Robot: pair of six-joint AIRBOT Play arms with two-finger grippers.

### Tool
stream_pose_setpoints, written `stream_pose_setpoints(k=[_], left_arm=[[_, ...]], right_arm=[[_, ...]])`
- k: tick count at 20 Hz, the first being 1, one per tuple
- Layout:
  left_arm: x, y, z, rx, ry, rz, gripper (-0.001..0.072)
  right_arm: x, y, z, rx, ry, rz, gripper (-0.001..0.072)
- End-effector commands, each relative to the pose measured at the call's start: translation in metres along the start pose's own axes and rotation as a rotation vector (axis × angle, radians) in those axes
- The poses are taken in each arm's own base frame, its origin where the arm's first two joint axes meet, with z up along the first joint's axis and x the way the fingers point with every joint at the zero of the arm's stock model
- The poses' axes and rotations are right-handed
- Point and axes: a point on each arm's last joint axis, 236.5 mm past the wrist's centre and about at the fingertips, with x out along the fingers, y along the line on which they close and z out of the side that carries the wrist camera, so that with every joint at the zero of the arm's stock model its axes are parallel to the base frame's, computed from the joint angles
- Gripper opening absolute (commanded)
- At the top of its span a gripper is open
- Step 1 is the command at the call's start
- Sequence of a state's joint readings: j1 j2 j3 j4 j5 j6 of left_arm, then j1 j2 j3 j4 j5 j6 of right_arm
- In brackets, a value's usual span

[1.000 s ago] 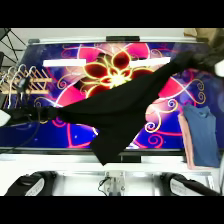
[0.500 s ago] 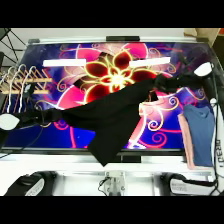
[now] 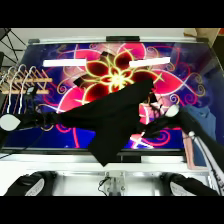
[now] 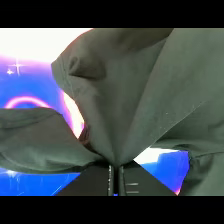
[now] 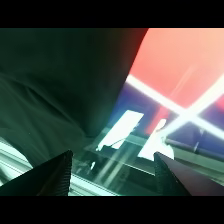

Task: Fold the shirts.

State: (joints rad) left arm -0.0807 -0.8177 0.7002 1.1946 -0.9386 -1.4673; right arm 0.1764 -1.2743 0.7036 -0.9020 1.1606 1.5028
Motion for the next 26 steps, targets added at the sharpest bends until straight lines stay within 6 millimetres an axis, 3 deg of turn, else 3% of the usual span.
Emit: stream_pose_setpoints(k=[1, 5, 8, 11, 12, 13, 15, 16, 18, 20, 22, 23, 24, 25, 26], left_arm=[[0.0, 0.002, -0.003, 0.007, 0.011, 0.007, 0.0034], [0.0, 0.005, -0.003, 0.017, 0.012, 0.021, 0.0034], [0.0, 0.007, -0.003, 0.022, 0.013, 0.029, 0.0035], [0.0, 0.007, -0.003, 0.022, 0.012, 0.029, 0.0035], [0.0, 0.007, -0.003, 0.022, 0.011, 0.029, 0.0034], [0.0, 0.007, -0.002, 0.023, 0.009, 0.029, 0.0034], [0.0, 0.007, -0.002, 0.036, 0.01, 0.03, 0.0034], [-0.001, 0.006, -0.004, 0.066, 0.018, 0.028, 0.0034], [-0.012, 0.002, -0.001, 0.125, 0.034, 0.026, 0.0033], [-0.051, -0.004, 0.031, 0.201, -0.04, 0.066, 0.0033], [-0.131, -0.024, 0.086, 0.288, -0.241, 0.111, 0.0033], [-0.182, -0.044, 0.113, 0.321, -0.382, 0.109, 0.0033], [-0.243, -0.068, 0.135, 0.349, -0.541, 0.091, 0.0033], [-0.3, -0.094, 0.146, 0.354, -0.685, 0.049, 0.0033], [-0.355, -0.123, 0.147, 0.351, -0.816, -0.027, 0.0033]], right_arm=[[0.035, 0.014, -0.009, 0.047, -0.05, 0.024, 0.0634], [0.037, 0.018, 0.018, 0.117, -0.173, 0.024, 0.0634], [0.046, 0.018, 0.019, 0.155, -0.155, 0.042, 0.0634], [0.05, 0.034, 0.028, 0.16, -0.173, 0.129, 0.0615], [0.048, 0.042, 0.033, 0.163, -0.193, 0.165, 0.0494], [0.047, 0.049, 0.036, 0.161, -0.201, 0.196, 0.0295], [0.045, 0.052, 0.027, 0.096, -0.158, 0.199, 0.0053], [0.04, 0.05, 0.024, 0.06, -0.132, 0.186, 0.0056], [0.008, 0.06, 0.024, -0.152, -0.122, 0.167, 0.0056], [-0.06, 0.068, 0.035, -0.368, -0.208, 0.053, 0.0055], [-0.177, 0.079, 0.059, -0.473, -0.485, -0.129, 0.0056], [-0.257, 0.097, 0.061, -0.523, -0.709, -0.193, 0.0056], [-0.335, 0.123, 0.049, -0.577, -0.946, -0.225, 0.0056], [-0.419, 0.158, 0.02, -0.634, -1.224, -0.225, 0.0056], [-0.484, 0.188, -0.021, -0.686, -1.459, -0.198, 0.0056]])
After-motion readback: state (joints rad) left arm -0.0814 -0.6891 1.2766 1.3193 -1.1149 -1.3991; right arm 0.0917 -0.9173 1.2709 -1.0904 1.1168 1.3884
